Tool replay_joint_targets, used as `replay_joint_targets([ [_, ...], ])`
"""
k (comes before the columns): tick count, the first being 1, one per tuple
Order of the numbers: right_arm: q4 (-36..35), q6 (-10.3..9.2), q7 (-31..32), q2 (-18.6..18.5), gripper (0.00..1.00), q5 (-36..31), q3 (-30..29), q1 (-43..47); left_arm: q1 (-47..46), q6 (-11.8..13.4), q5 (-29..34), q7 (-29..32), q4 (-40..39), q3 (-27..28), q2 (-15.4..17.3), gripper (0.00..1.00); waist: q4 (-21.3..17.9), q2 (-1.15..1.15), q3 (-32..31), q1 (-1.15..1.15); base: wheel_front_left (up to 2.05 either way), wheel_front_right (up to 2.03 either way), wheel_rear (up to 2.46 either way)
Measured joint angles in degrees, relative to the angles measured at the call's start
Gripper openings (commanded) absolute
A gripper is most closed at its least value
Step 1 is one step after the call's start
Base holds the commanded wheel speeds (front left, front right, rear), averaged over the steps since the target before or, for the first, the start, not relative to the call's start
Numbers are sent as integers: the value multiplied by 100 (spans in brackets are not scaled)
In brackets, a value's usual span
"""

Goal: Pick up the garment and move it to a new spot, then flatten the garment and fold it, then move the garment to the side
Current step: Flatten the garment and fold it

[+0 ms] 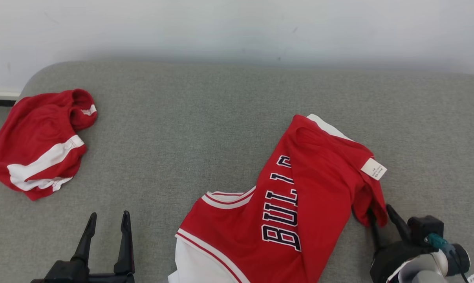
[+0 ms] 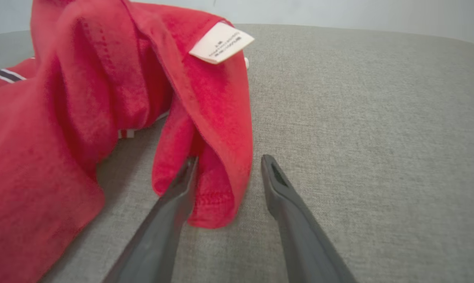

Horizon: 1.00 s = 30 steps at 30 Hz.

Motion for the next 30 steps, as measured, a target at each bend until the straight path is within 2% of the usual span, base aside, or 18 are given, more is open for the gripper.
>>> replay_joint_targets([
  [5,-254,0,-1,-207,0,31,-73,-367,-4,0,-2,0,-4,26,-1,100,76,0,91,0,0,0,0],
  [11,-454,0,0,-891,0,11,-193,-1029,-127,0,-37,0,65,-193,-18,100,154,0,43,0,0,0,0],
  [15,-370,0,112,-1228,0,-29,100,-1717,-222,0,-85,0,114,-413,-21,100,322,0,53,0,0,0,0],
  [19,-236,0,366,-1319,0,-46,594,-2547,-292,0,-155,0,209,-548,-36,100,517,0,112,0,0,0,0],
  [24,311,0,522,-1094,0,-41,1049,-3383,-361,0,-276,0,282,-625,-36,100,734,0,225,0,0,0,0],
  [25,481,0,564,-1022,32,-30,1151,-3495,-383,0,-312,0,296,-637,-36,100,768,0,250,0,0,0,0],
  [26,684,1,632,-957,100,-11,1270,-3577,-415,0,-323,0,311,-654,-36,100,800,0,274,0,0,0,0],
  [28,1088,1,861,-818,100,87,1452,-3649,-456,5,-355,0,325,-680,-37,100,860,1,313,0,0,0,0],
  [30,1273,1,787,-711,100,177,1621,-3679,-459,22,-366,0,337,-695,-40,100,896,1,342,1,0,0,0],
])
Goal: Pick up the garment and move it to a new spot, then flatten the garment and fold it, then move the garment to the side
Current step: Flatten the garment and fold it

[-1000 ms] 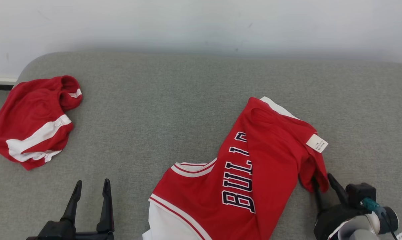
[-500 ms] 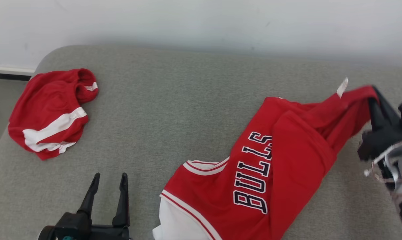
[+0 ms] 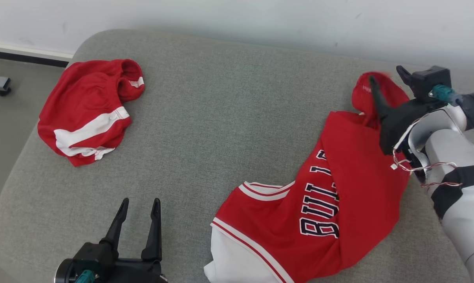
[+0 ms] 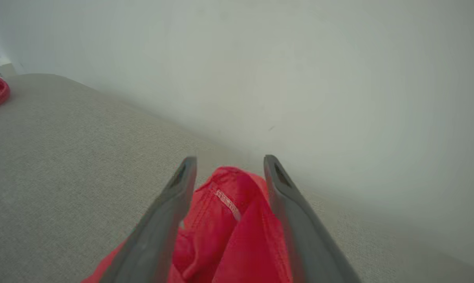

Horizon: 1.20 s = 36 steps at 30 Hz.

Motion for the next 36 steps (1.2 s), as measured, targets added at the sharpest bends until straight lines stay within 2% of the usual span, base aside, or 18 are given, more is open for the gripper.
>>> replay_joint_targets([
  [8,303,0,-522,27,100,421,286,21,18,25,58,0,0,149,-1,100,-131,0,-67,-1,0,0,0],
  [13,-53,0,-759,-73,100,728,172,383,134,24,159,0,-41,358,-1,100,-378,0,-217,-1,0,0,0],
  [19,-1417,0,-787,-269,100,743,-684,1485,303,20,267,0,-122,601,-1,100,-738,-1,-395,-2,0,0,0],
  [24,-2401,0,-787,-181,100,522,-1330,2632,403,18,293,0,-151,815,3,100,-1030,-1,-536,-2,0,0,0],
  [29,-3223,0,-787,96,100,325,-1872,3596,514,15,326,0,-203,958,19,100,-1280,-1,-659,-2,0,0,0],
  [36,-4028,0,-787,619,100,57,-2277,4513,545,-19,357,0,-202,1042,38,100,-1490,-1,-791,-2,0,0,0],
])
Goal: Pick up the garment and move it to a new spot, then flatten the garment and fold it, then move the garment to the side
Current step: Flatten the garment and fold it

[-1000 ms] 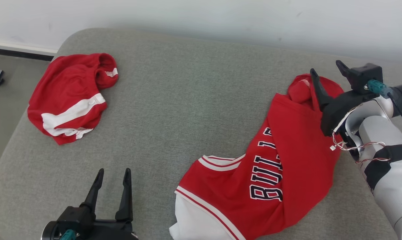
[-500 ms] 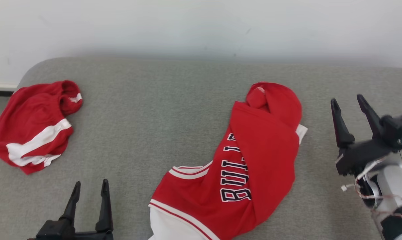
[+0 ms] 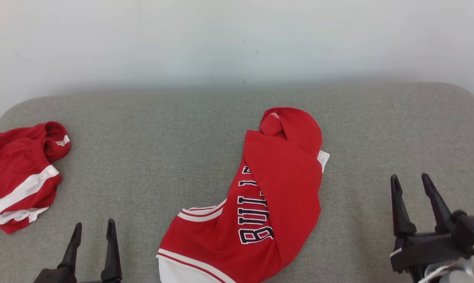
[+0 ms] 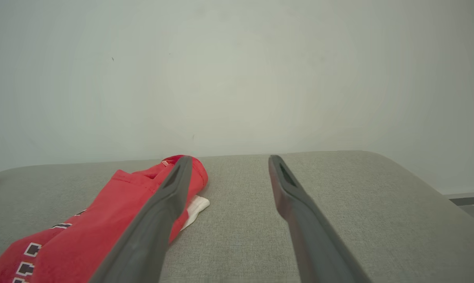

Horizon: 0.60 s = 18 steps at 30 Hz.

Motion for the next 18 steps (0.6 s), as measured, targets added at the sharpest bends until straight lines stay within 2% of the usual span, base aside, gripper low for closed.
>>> replay_joint_targets([
  [7,-387,0,-1,361,100,-141,-205,548,64,-1,2,0,-3,-18,1,100,-15,0,-68,0,0,0,0],
  [18,-454,0,-1,515,100,-172,-301,705,131,-1,56,0,-33,-44,4,100,9,0,-80,0,0,0,0],
])
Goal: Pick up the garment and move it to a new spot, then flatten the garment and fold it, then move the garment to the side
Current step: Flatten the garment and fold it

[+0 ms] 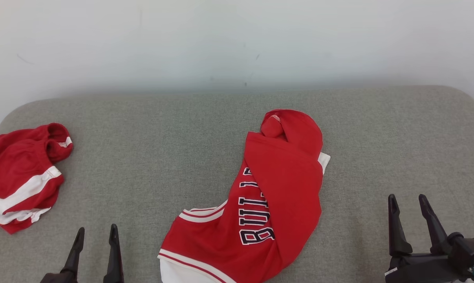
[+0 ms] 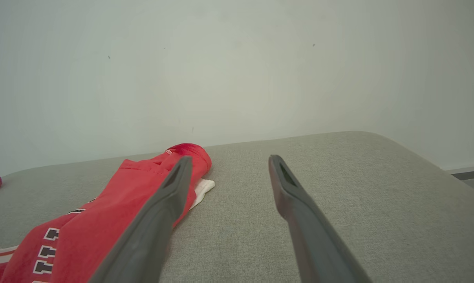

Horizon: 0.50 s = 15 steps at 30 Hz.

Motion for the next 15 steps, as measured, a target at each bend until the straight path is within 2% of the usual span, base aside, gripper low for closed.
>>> replay_joint_targets([
  [8,108,0,0,41,100,4,33,3,36,0,-9,0,177,-406,62,100,28,0,47,1,0,0,0],
  [15,256,0,0,41,100,36,119,-53,-54,-2,-203,0,815,-899,235,100,-39,0,106,1,0,0,0],
])
